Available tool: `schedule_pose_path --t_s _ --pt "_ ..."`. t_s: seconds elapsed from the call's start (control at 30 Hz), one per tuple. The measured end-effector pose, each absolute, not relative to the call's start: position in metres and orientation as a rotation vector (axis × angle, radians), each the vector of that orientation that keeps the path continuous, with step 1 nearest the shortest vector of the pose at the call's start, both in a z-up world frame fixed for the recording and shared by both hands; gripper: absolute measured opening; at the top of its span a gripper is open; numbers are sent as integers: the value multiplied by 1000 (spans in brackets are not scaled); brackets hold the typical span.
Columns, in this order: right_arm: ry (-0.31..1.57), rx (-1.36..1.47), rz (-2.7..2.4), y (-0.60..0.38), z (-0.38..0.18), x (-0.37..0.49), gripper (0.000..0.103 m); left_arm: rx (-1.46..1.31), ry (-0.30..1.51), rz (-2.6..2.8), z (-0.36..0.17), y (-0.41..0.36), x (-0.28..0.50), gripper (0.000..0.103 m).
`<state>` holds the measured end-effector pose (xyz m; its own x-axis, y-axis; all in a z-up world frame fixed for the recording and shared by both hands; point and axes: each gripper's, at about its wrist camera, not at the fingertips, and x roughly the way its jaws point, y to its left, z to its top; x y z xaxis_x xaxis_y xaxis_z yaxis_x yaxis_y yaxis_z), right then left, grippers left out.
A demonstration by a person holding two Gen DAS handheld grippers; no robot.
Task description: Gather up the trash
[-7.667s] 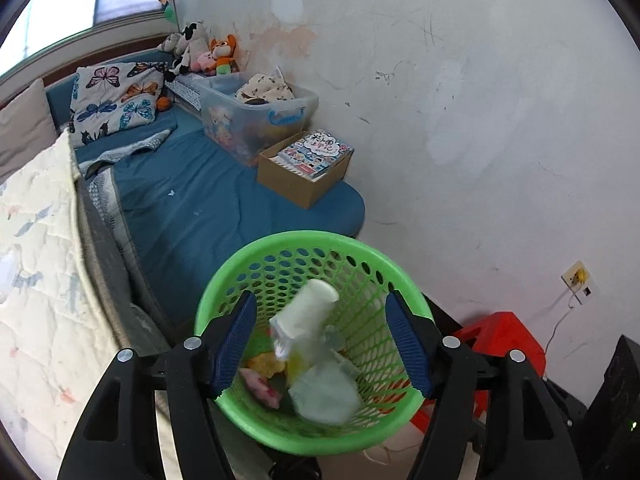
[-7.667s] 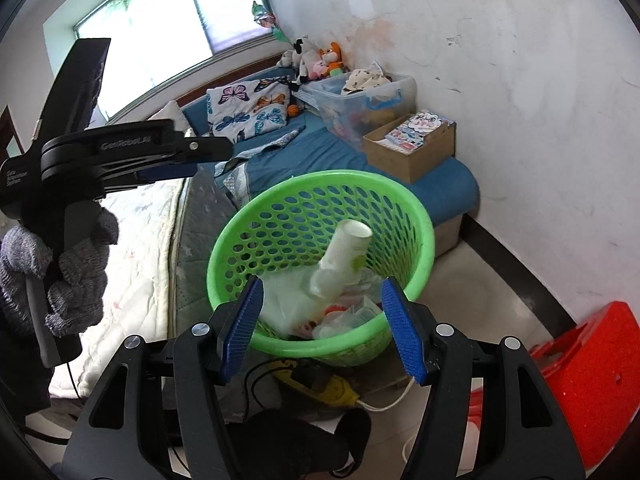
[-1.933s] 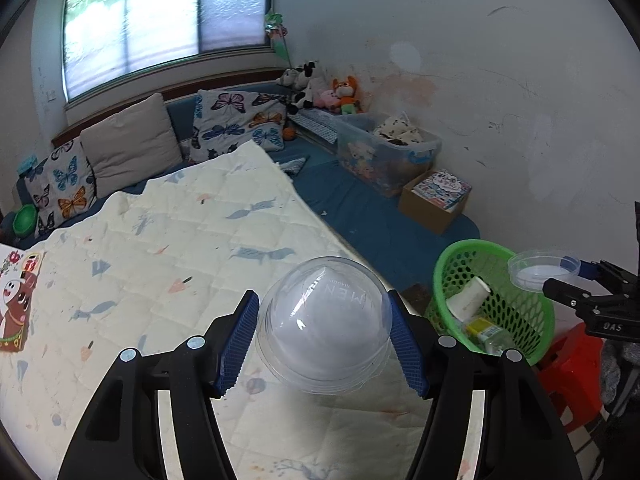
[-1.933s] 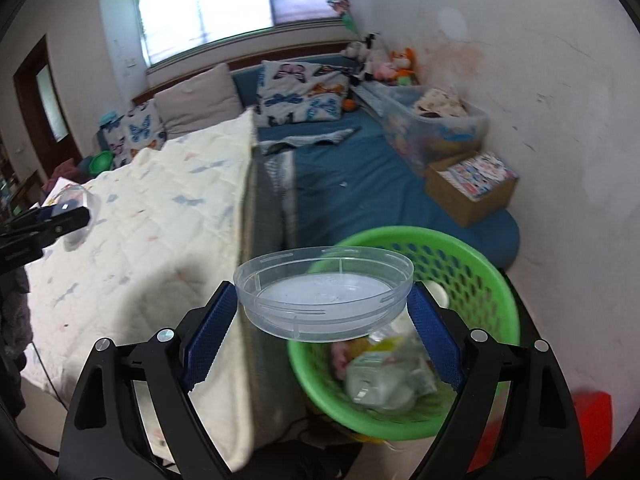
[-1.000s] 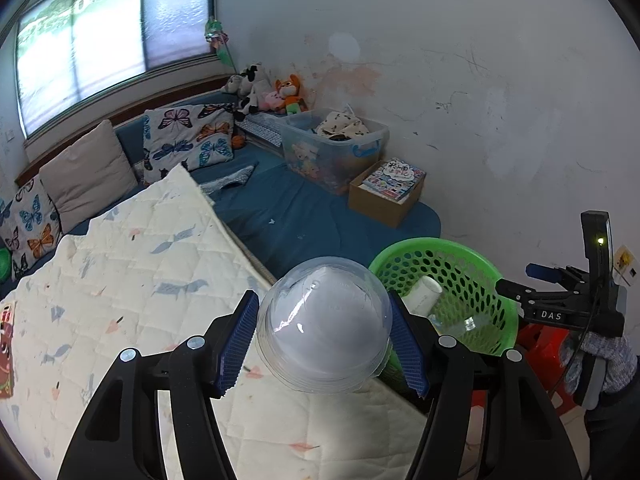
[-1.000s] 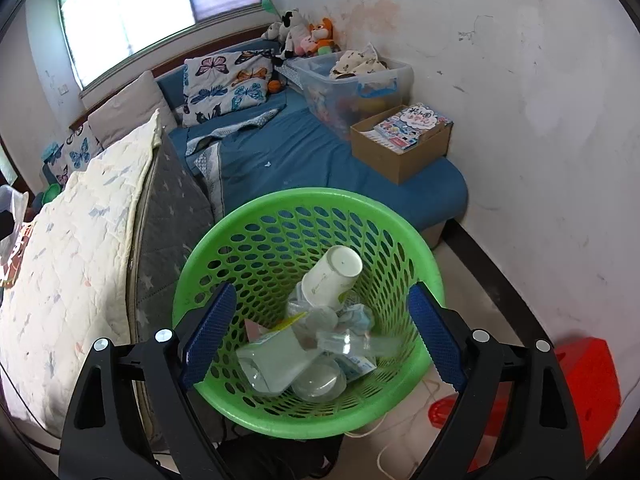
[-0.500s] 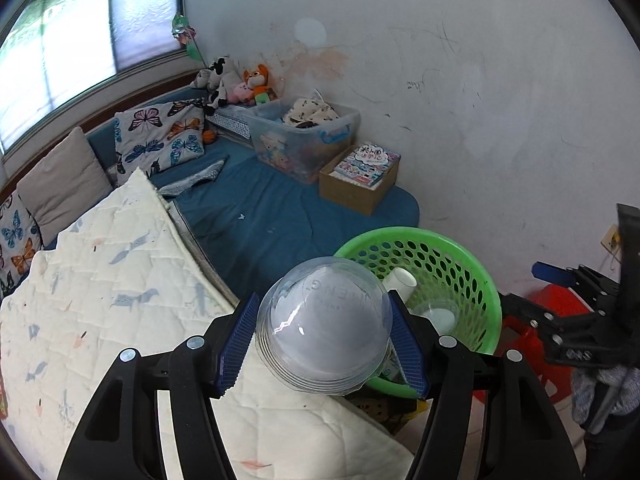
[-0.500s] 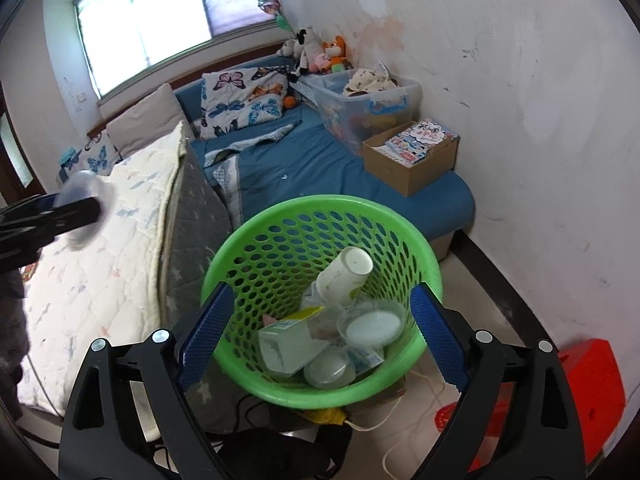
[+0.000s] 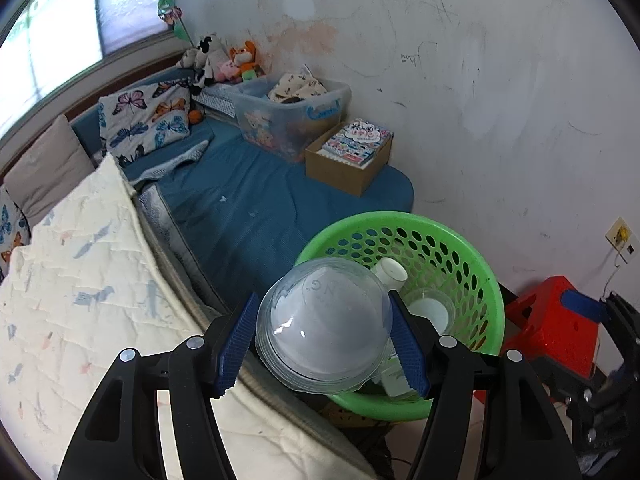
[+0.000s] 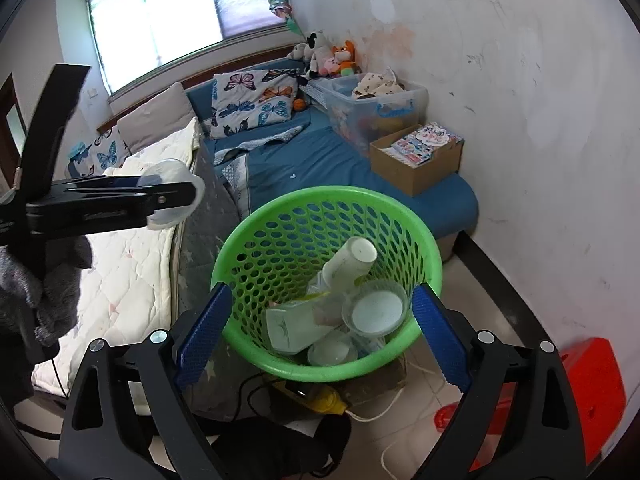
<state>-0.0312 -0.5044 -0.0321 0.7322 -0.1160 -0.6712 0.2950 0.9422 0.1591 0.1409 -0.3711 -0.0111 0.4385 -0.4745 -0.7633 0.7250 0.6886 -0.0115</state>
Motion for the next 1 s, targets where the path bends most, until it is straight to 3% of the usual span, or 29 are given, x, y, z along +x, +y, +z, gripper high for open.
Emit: schedule_pose_path --t_s 0.23,0.47,1.0 --pt "721 302 -240 -510 -42 -42 91 338 848 -784 -23 -389 143 64" --pt "721 328 -240 -511 -46 -47 91 310 848 -806 -25 -389 141 80" --pt "671 280 -159 -459 -24 -43 92 264 730 -694 16 -301 128 93"
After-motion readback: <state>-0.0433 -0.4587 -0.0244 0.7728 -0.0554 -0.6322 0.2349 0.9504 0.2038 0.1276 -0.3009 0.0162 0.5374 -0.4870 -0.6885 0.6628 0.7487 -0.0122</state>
